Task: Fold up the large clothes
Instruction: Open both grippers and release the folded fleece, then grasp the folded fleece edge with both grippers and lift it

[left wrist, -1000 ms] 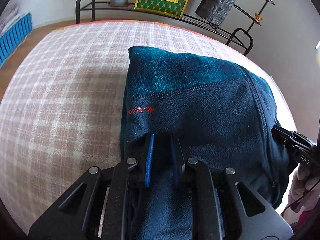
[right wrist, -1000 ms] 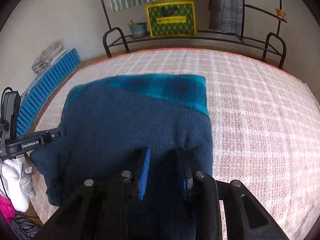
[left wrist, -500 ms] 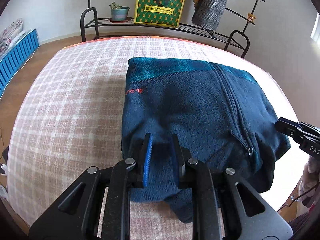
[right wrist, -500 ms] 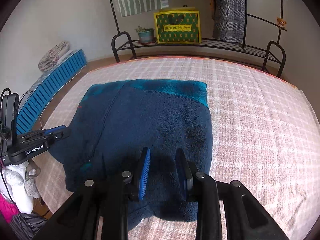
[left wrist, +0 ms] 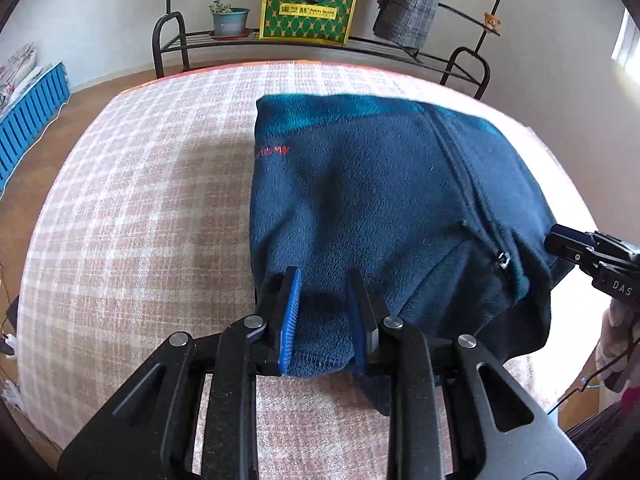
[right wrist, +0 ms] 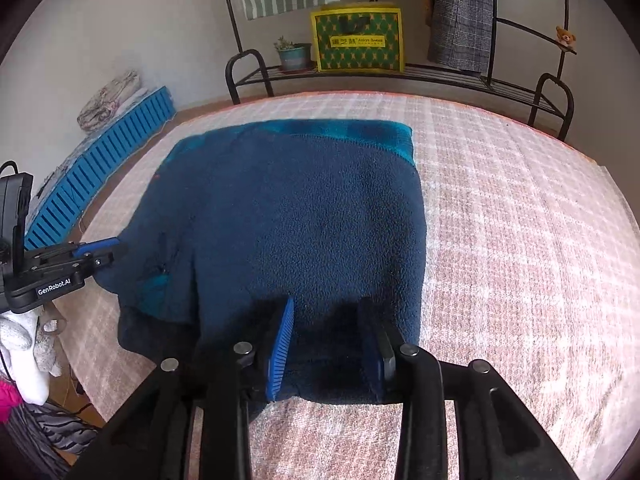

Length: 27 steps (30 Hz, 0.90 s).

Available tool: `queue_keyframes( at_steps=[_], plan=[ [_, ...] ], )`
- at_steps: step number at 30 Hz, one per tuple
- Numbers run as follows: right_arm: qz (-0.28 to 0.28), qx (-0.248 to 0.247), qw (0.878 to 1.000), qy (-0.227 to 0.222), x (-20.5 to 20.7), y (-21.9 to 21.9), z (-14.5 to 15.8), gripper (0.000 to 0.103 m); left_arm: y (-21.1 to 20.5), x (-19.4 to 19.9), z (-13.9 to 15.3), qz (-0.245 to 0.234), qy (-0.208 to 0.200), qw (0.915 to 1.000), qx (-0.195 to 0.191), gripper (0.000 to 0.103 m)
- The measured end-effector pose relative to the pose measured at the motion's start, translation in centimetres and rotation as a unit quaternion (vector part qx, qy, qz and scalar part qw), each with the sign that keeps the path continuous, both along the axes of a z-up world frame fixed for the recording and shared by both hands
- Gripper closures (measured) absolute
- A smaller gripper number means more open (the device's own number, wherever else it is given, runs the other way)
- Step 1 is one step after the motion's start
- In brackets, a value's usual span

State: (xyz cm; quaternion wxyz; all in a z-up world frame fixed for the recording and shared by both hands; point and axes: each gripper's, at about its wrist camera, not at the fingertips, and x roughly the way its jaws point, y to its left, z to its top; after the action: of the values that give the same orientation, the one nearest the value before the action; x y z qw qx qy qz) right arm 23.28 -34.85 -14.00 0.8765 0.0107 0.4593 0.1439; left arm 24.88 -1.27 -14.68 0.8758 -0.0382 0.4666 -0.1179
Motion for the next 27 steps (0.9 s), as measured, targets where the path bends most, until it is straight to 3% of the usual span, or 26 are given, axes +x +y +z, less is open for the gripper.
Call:
queue_keyframes(
  at_steps=[2, 3, 4, 6, 9, 12, 14, 17, 21, 25, 27],
  plan=[
    [-0.008, 0.012, 0.999, -0.036, -0.3, -0.8, 1.5, 0.050, 1.1, 0.3, 1.6, 0.009, -0.016, 0.9995, -0.025, 0.042],
    [-0.015, 0.013, 0.998, -0.057, -0.5, -1.2, 2.2, 0.038, 2.0, 0.8, 2.1, 0.015, -0.014, 0.9986, -0.049, 0.035],
    [-0.023, 0.015, 0.997, -0.076, -0.5, -1.7, 2.9, 0.025, 3.0, 1.4, 2.4, 0.019, -0.003, 0.9963, -0.084, 0.032],
    [-0.031, 0.033, 0.994, -0.098, -0.2, -3.0, 3.8, 0.012, 5.0, 2.5, 2.3, 0.034, 0.031, 0.9864, -0.158, 0.032],
    [-0.047, 0.073, 0.992, -0.091, 0.6, -5.0, 3.7, 0.000, 7.8, 4.0, 1.1, 0.070, 0.077, 0.9656, -0.238, 0.031],
    [-0.060, 0.109, 0.991, -0.056, 1.8, -6.3, 2.2, 0.000, 9.2, 5.1, -0.8, 0.085, 0.108, 0.9475, -0.289, 0.031],
    [-0.066, 0.131, 0.989, -0.030, 2.7, -7.0, 0.9, 0.000, 9.7, 5.8, -2.6, 0.091, 0.139, 0.9300, -0.328, 0.031],
    [-0.081, 0.167, 0.983, -0.004, 4.1, -8.1, -0.5, 0.000, 10.0, 6.8, -4.8, 0.103, 0.171, 0.9122, -0.358, 0.031],
    [-0.087, 0.206, 0.974, 0.032, 5.5, -8.9, -2.5, 0.000, 10.0, 8.2, -6.5, 0.110, 0.188, 0.9092, -0.355, 0.031],
    [-0.090, 0.232, 0.967, 0.059, 6.9, -9.0, -4.2, 0.000, 9.9, 9.1, -7.4, 0.103, 0.199, 0.8981, -0.379, 0.031],
    [-0.088, 0.235, 0.965, 0.070, 7.7, -8.7, -5.0, 0.000, 9.7, 9.4, -7.3, 0.099, 0.194, 0.9016, -0.374, 0.031]
  ],
)
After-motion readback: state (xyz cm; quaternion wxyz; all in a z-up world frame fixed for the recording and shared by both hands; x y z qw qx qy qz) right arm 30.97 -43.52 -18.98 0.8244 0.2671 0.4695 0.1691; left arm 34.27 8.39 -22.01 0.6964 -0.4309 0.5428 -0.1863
